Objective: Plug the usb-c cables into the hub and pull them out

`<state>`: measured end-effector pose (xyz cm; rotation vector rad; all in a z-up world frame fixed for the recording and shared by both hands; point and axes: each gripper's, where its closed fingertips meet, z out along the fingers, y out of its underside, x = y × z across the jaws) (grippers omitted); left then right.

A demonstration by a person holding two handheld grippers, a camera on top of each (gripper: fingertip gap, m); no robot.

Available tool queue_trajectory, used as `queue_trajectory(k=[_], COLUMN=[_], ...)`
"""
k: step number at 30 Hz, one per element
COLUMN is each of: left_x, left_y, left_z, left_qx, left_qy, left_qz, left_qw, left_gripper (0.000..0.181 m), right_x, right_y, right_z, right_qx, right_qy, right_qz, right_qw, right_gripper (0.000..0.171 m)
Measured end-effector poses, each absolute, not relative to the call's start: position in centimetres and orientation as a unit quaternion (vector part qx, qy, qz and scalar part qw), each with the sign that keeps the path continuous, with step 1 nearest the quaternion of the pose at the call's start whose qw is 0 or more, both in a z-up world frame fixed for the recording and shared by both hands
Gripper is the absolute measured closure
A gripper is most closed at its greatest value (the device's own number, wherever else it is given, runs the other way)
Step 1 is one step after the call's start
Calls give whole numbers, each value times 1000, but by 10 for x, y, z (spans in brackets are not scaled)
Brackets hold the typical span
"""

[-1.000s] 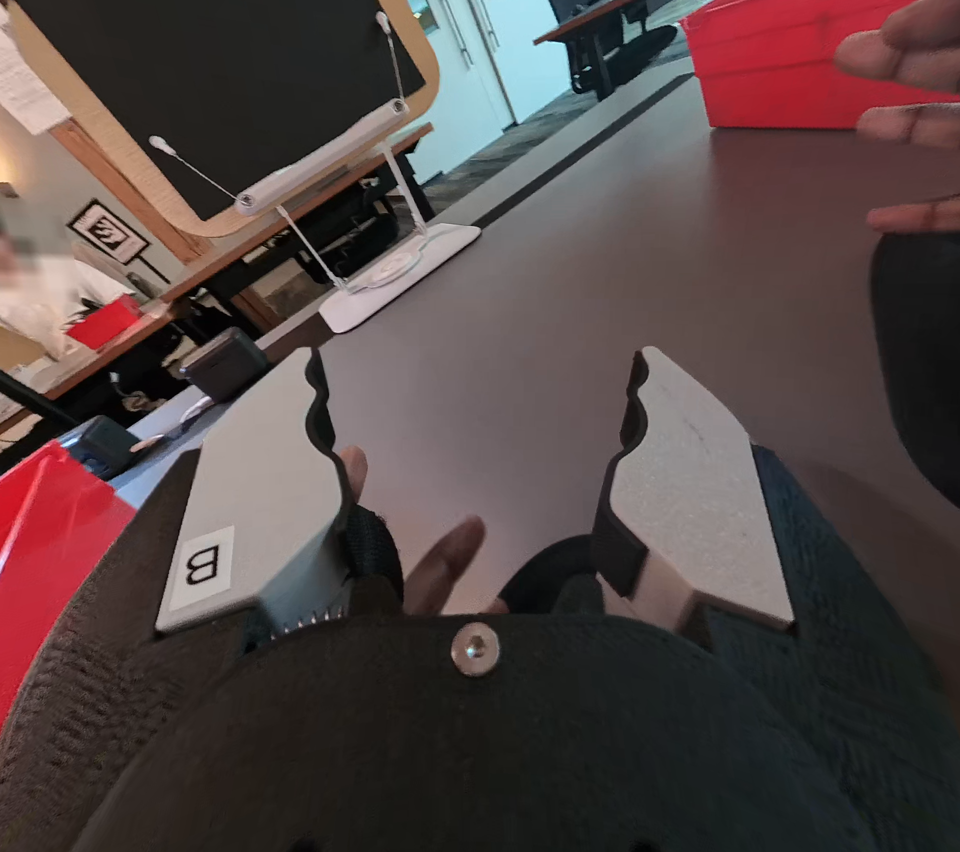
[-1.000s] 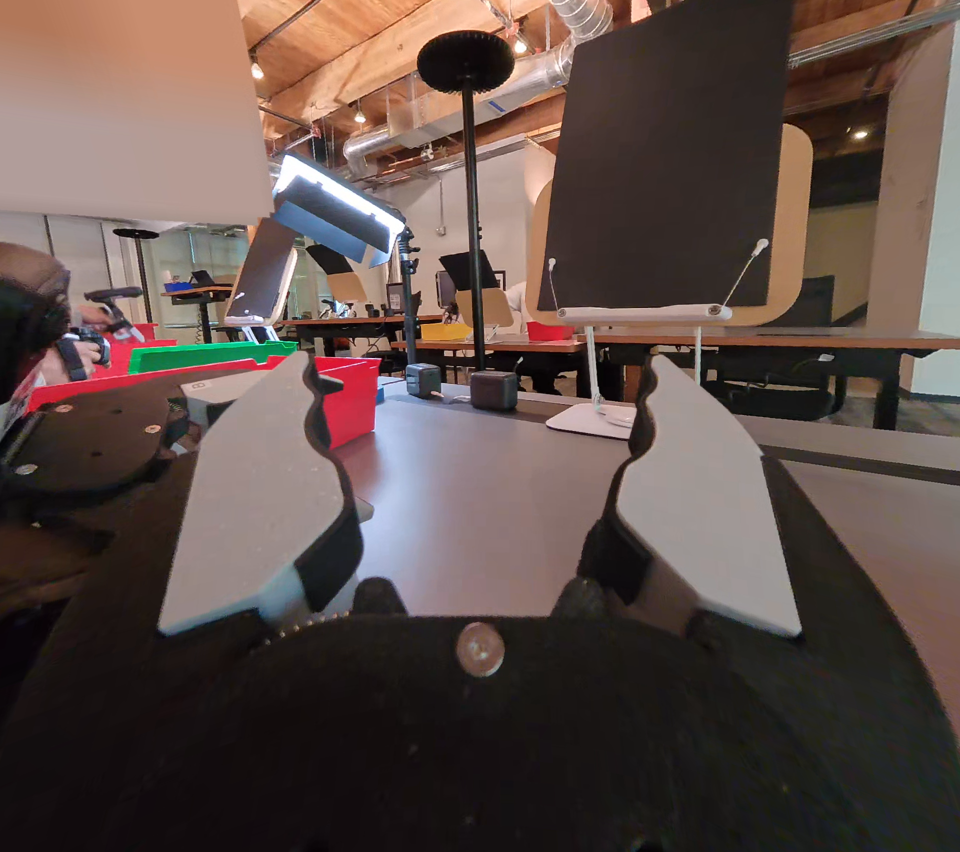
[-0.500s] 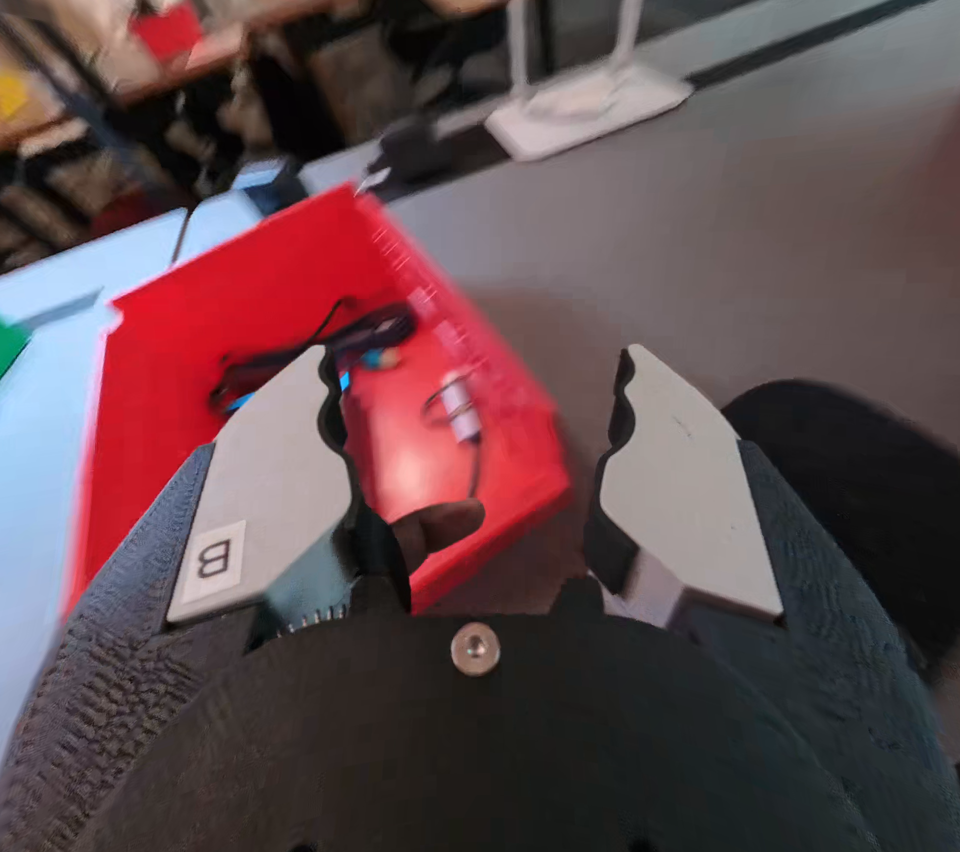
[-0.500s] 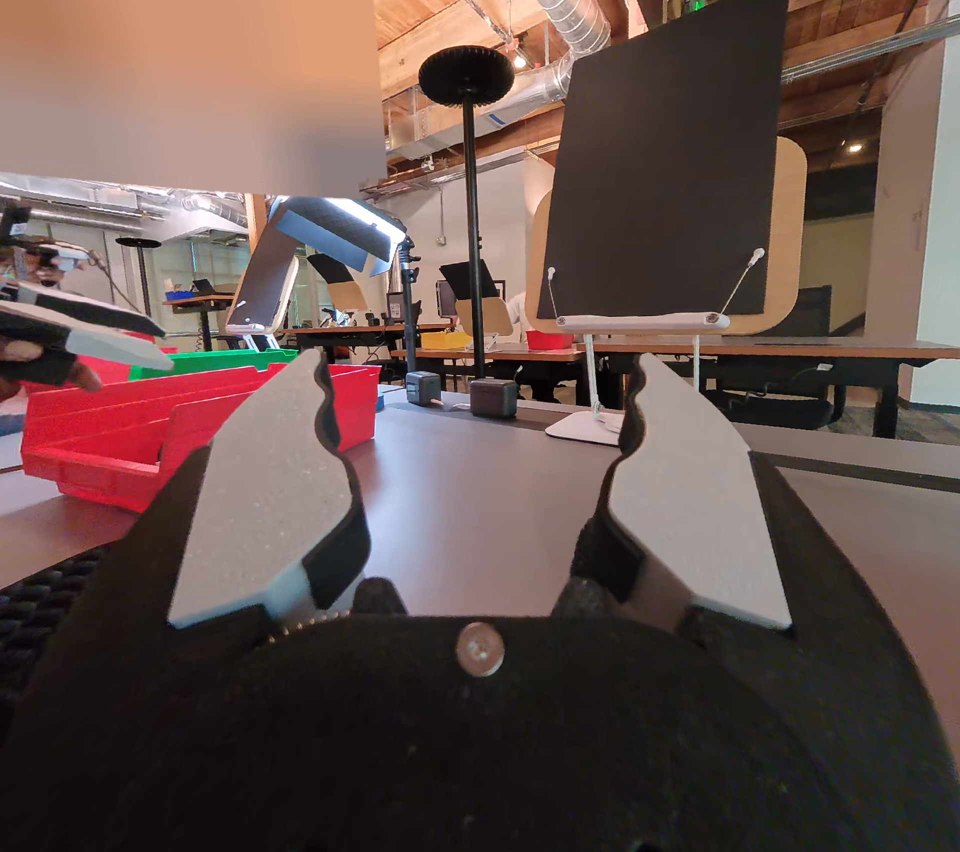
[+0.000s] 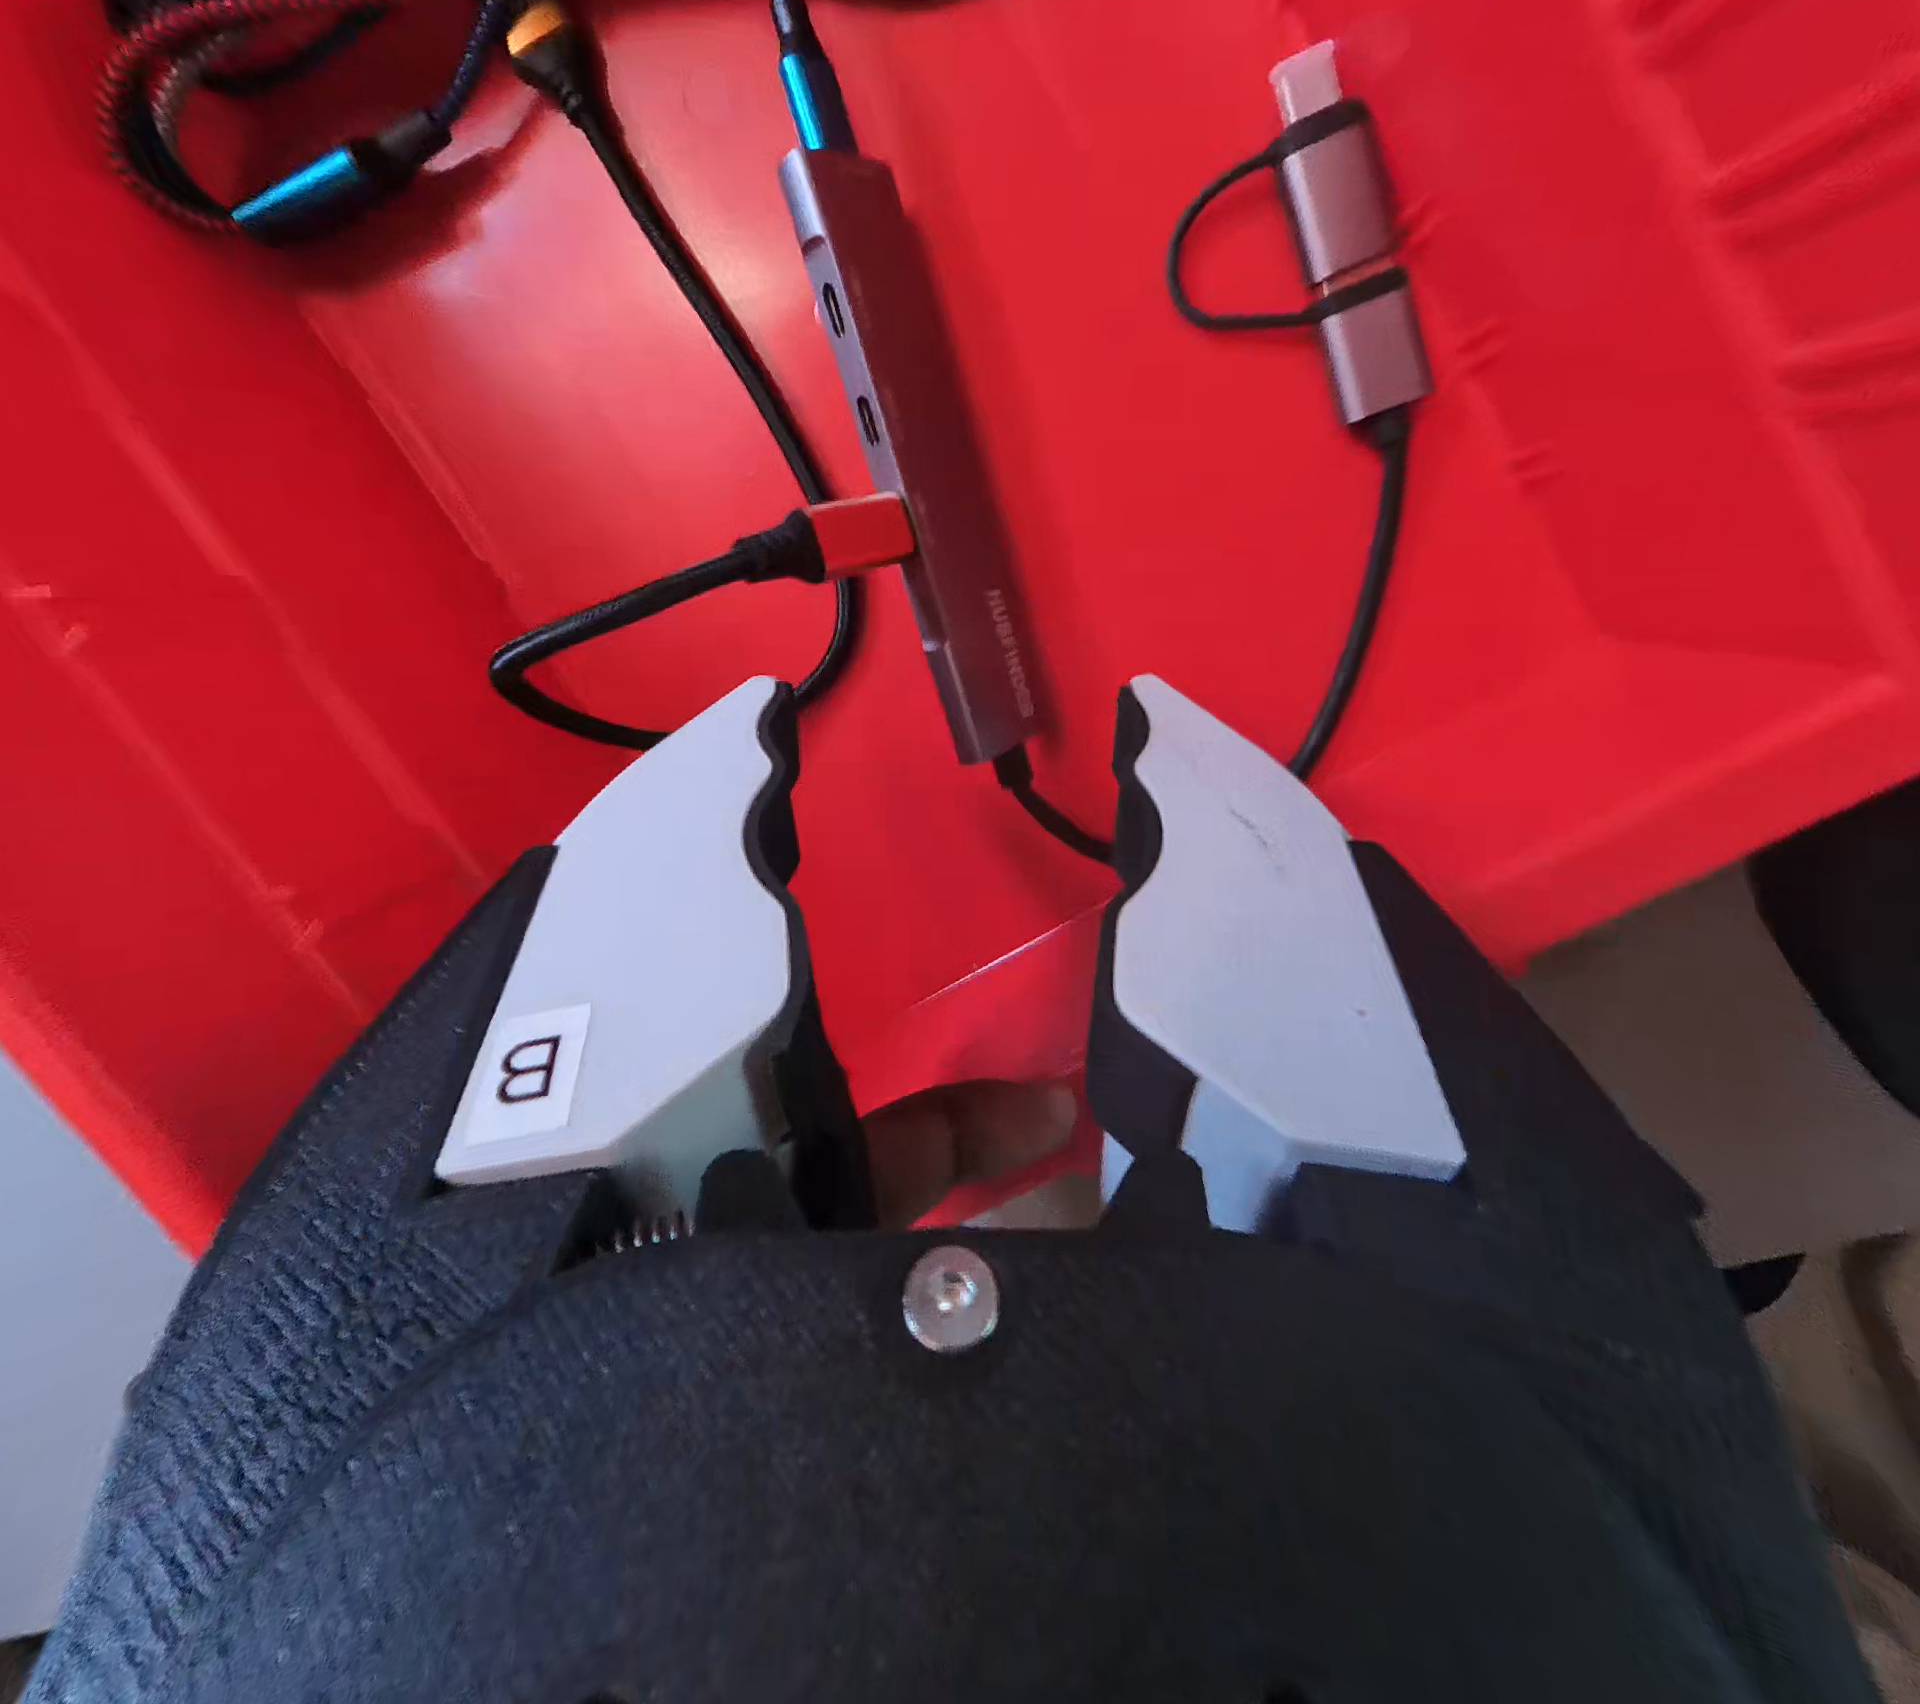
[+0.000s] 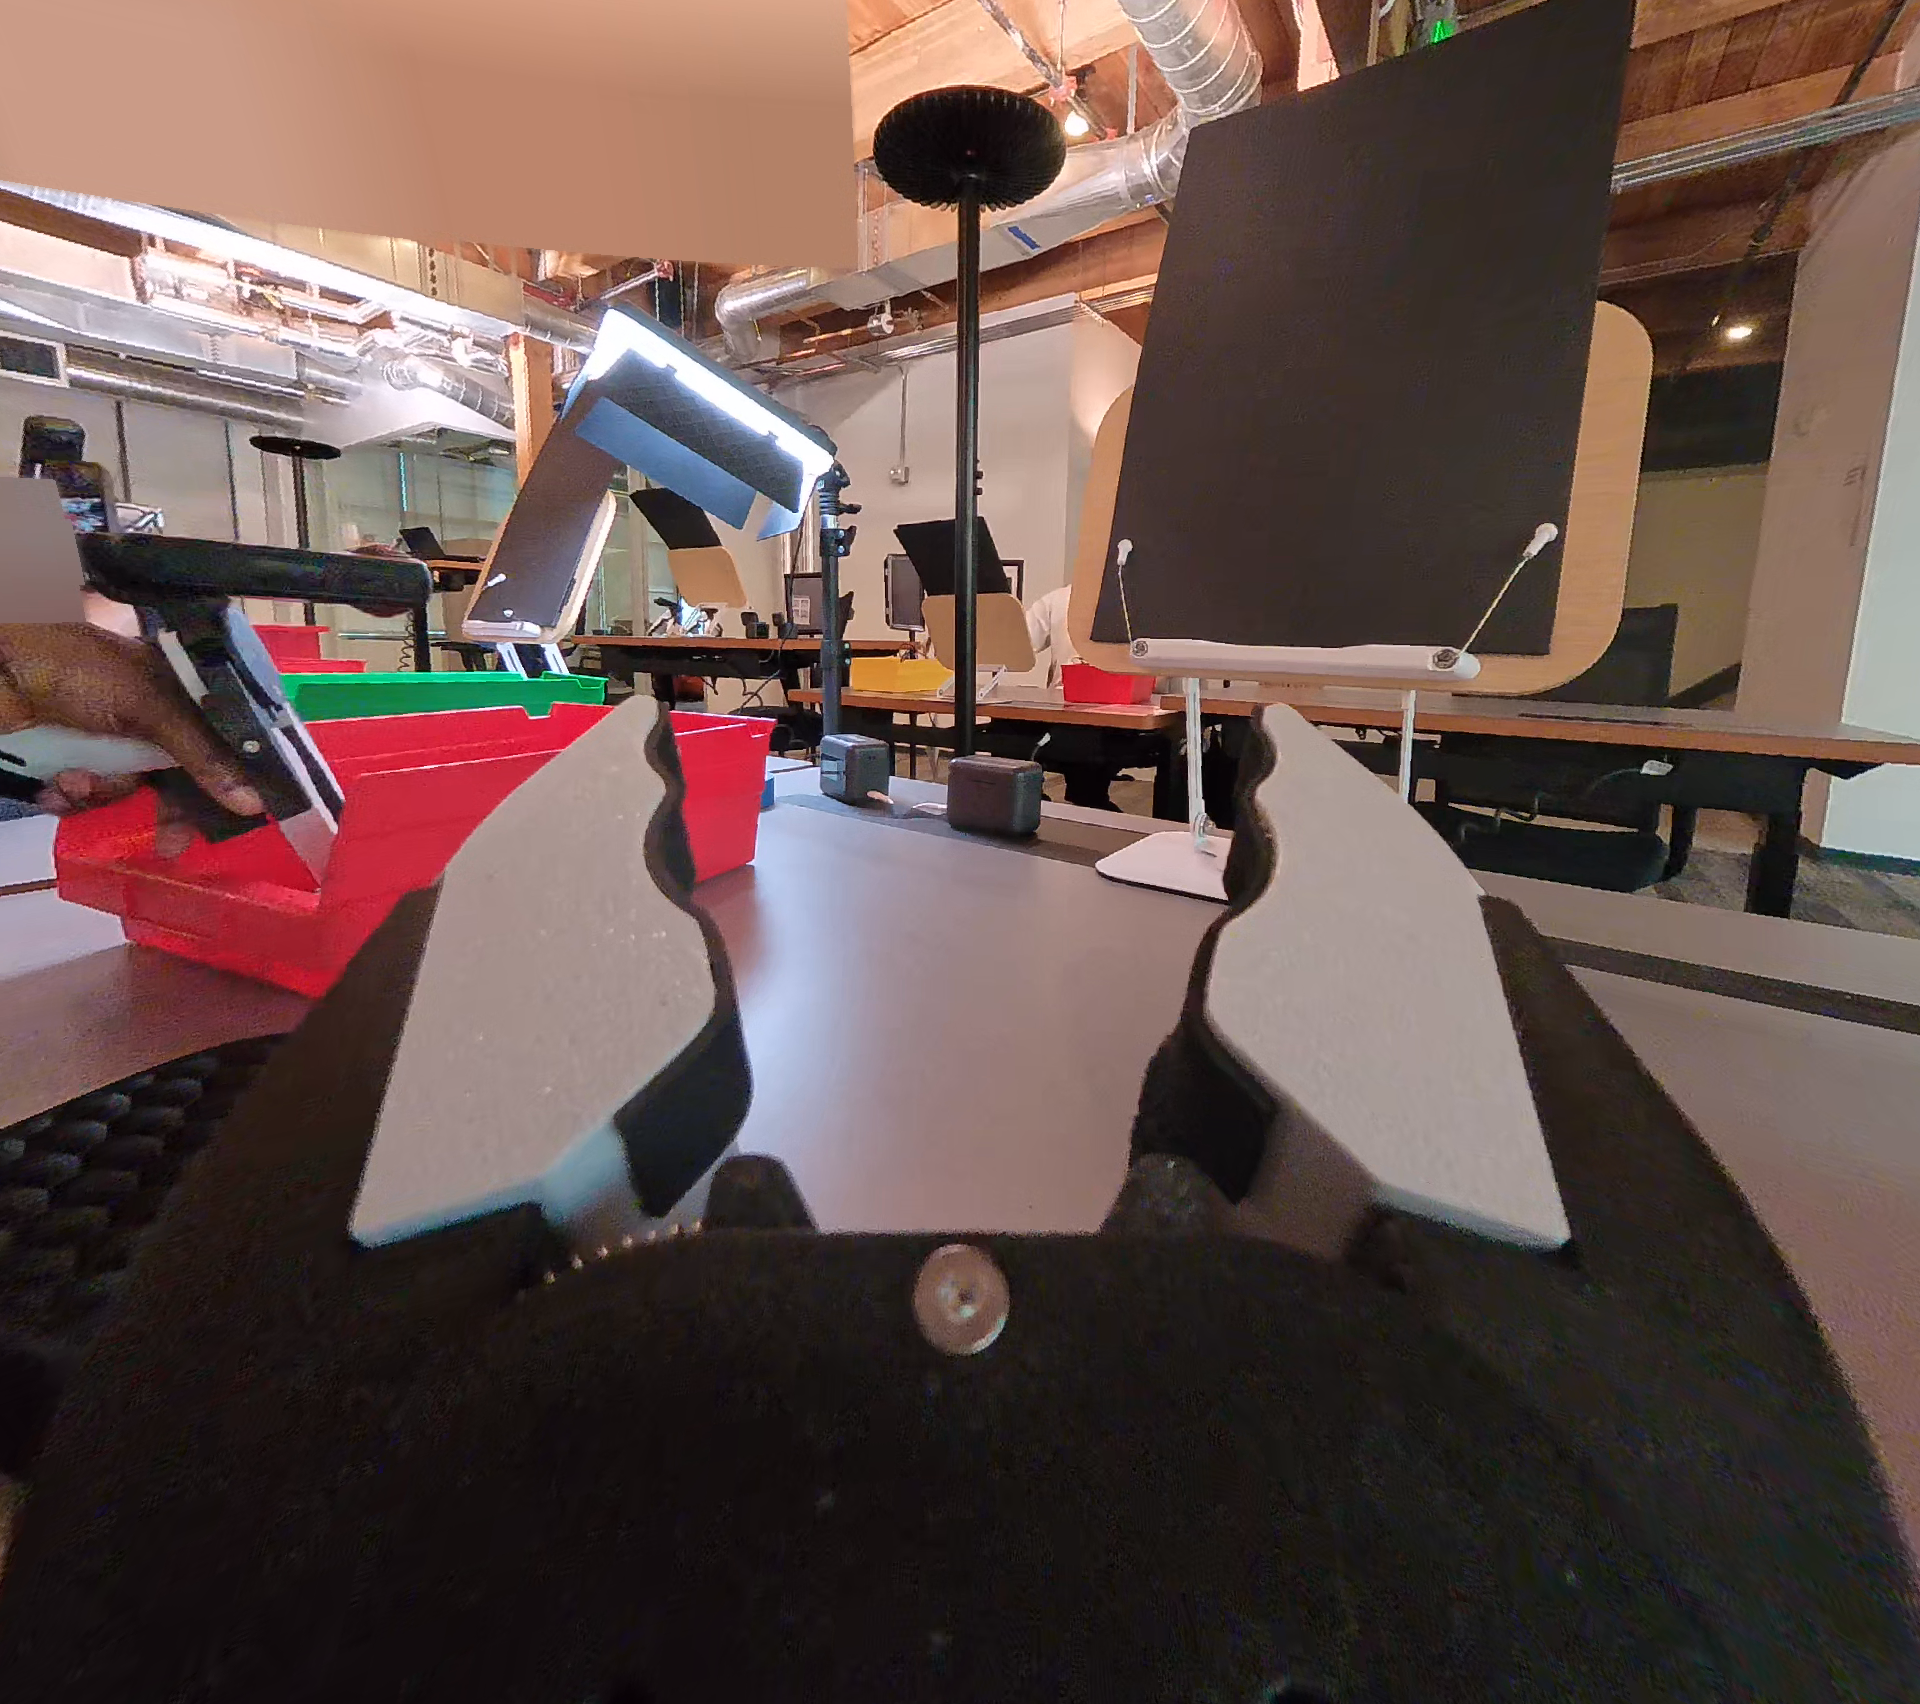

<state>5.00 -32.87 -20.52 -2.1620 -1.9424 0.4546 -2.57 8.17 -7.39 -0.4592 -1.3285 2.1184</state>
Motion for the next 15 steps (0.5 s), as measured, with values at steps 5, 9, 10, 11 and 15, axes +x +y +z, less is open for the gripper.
queue_trajectory(k=[5, 9, 10, 11, 15], left_x=[40, 34, 33, 30, 24], left_y=[-328, -323, -323, -326, -339], left_z=[-210, -224, -226, -225, -215], left_qx=[-743, -757, -758, -754, -737], left_qy=[-645, -633, -629, -631, -620], left_qz=[160, 138, 144, 162, 262], left_qw=[83, 89, 90, 89, 63], left_gripper=[126, 134, 140, 145, 162], right_x=[-26, -26, -26, -26, -27], right_y=[81, 81, 81, 81, 82], right_z=[-74, -74, -74, -74, -73], right_qx=[-170, -170, -172, -173, -174], right_qy=[-501, -499, -499, -498, -497], right_qz=[796, 797, 797, 798, 799], right_qw=[295, 294, 293, 292, 291], right_gripper=[73, 74, 74, 75, 76])
